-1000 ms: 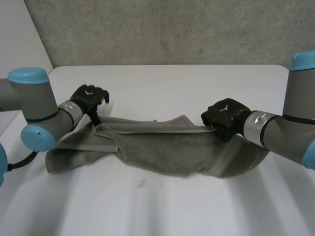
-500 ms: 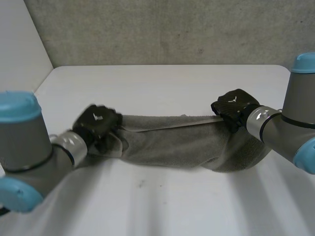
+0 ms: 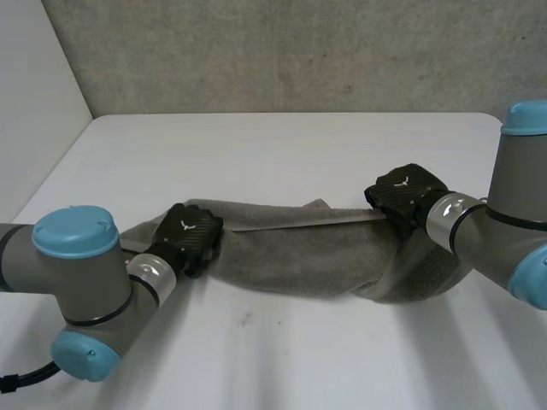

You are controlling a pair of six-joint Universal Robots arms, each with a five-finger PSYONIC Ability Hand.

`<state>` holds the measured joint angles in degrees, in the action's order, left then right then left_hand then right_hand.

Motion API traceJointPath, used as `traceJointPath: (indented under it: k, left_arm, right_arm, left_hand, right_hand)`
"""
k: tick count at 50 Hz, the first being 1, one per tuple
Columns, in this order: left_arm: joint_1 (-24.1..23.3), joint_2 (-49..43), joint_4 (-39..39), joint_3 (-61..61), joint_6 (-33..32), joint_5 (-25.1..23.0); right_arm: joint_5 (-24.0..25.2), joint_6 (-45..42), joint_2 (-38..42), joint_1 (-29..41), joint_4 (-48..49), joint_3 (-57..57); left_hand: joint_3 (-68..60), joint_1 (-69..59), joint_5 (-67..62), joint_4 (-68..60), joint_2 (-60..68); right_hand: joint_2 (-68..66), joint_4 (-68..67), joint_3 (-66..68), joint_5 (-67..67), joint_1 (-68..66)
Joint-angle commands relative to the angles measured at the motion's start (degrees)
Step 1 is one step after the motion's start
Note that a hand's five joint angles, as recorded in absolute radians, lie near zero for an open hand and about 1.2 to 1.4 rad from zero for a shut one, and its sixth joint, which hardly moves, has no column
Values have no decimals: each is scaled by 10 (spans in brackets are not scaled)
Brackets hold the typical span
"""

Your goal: Fold the towel.

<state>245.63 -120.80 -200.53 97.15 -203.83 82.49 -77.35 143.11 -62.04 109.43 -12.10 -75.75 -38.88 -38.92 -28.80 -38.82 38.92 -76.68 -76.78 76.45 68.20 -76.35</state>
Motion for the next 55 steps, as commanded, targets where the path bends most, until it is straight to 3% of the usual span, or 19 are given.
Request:
traceJointPath:
  k: [1,10,23,41,45,48,55]
  left_arm:
    - [2,-14,0,-10,-1,2]
    - [20,-9,-28,-9,-6,3]
    - [47,1,-46,-3,-6,4]
    - [46,39,-39,16,-4,-2]
    - [46,36,-40,15,-4,-3]
    - [46,33,-40,12,-4,-4]
    - [49,65,-37,15,-6,-2]
  right_arm:
    - [1,0,2,2,1,-4]
    - [-1,-1,4,3,1,-5]
    - [0,-2,5,4,1,-5]
    - [0,-3,7,6,1,-5]
    - [0,-3,8,6,1,-5]
    - [0,-4,9,6,1,-5]
    - [-2,-3,6,5,0,1]
  left_hand:
    - [-80,-80,-81,-81,80]
    - [-213,-212,-213,-213,212]
    - [-263,-263,-264,-264,263]
    - [-194,-194,-195,-195,194]
    - [-261,-261,-262,-262,261]
    - [-410,-410,-411,-411,410]
    - [-411,-411,-412,-412,411]
  right_hand:
    - [-33,-32,35,18,-36]
    - [-33,-32,35,18,-36]
    - [-33,-32,35,18,-36]
    - [-33,-32,35,18,-36]
    - [-33,-32,35,18,-36]
    - [-33,-32,35,18,-36]
    - [-33,-32,35,18,-36]
